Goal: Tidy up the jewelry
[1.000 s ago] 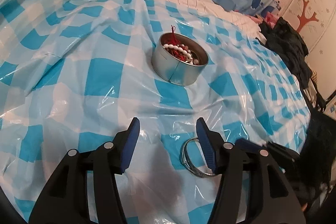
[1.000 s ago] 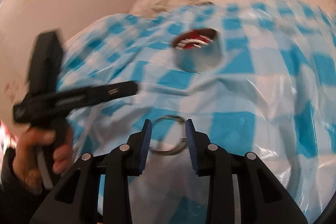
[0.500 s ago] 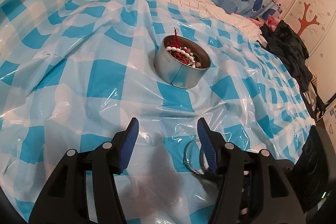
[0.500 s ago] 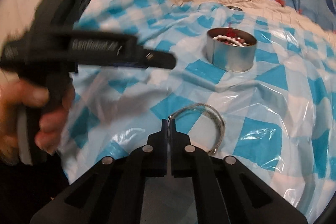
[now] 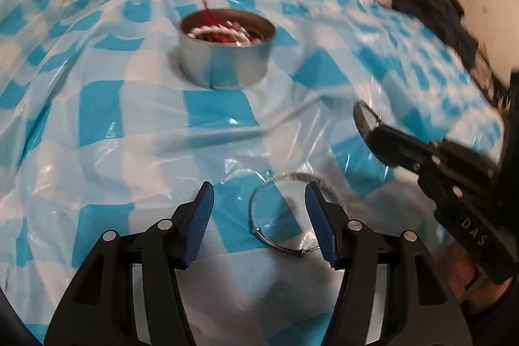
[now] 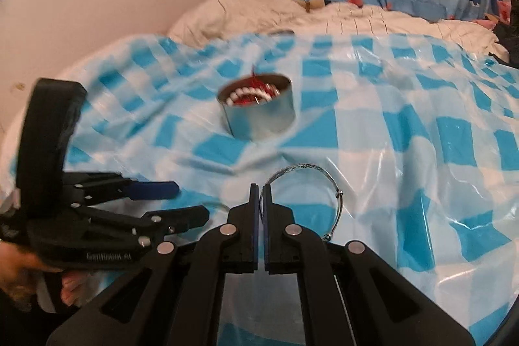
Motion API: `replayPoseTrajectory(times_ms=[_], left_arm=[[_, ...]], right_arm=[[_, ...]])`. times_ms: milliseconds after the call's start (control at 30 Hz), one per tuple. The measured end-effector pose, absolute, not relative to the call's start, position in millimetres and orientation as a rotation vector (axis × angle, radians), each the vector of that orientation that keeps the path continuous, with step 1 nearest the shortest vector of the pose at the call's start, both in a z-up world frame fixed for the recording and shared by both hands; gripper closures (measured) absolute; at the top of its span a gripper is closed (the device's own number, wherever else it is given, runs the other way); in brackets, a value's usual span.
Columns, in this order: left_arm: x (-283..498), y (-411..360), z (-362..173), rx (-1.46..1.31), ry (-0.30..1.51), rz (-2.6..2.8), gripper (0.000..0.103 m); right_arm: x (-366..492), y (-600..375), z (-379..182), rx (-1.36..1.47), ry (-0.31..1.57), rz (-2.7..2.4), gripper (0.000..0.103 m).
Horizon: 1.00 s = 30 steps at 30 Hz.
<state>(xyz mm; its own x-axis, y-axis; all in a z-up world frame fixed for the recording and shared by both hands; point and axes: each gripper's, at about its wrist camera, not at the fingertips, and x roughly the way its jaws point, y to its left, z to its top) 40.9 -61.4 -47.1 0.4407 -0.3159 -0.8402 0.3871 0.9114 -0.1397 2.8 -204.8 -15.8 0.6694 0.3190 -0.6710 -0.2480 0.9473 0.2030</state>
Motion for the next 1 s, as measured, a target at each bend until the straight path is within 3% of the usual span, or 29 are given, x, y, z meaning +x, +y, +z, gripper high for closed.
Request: replayPoseTrajectory(times_ms=[100, 167, 200, 267, 400, 567, 633, 733, 1000], left_arm=[[37.2, -68.5, -52.6, 0.142, 1.014, -0.430, 0.050], [34.9, -70.7, -53.8, 0.169, 1.013, -0.439, 0.082], [34.0, -71.5, -53.7, 0.178, 1.014, -0.443, 0.092], [32.0, -72.6, -52.9, 0.192, 1.013, -0.449, 0.099], [32.1, -63.5, -42.7, 0.157, 0.980, -0.436, 0.100], [43.8, -27.1, -28.1, 0.037, 0.927, -0.338, 0.100], [48.6, -14.0, -30.3, -0.003, 0.937, -0.306, 0.100], [55.1, -6.0, -43.9, -0.030, 0.995, -0.292, 0.099], [57.7, -0.3, -55.3, -0.050, 1.014, -0.309, 0.097]], right_arm=[[3.3, -204.2, -25.2, 0.071, 0.806, 0.311, 0.100], [5.4, -203.7, -31.5, 0.059, 0.829, 0.299, 0.100], [4.8, -204.6, -34.1, 0.056, 0.843, 0.295, 0.100], [7.0, -204.6, -41.6, 0.051, 0.878, 0.281, 0.098], [6.8, -205.3, -45.0, 0.052, 0.886, 0.268, 0.070], [3.9, -196.6, -47.9, 0.007, 0.892, 0.292, 0.067], [5.0, -192.2, -51.0, -0.029, 0.903, 0.288, 0.068], [3.9, -186.5, -50.4, -0.064, 0.899, 0.296, 0.097], [-12.8, -171.5, -26.4, -0.053, 0.760, 0.435, 0.098]])
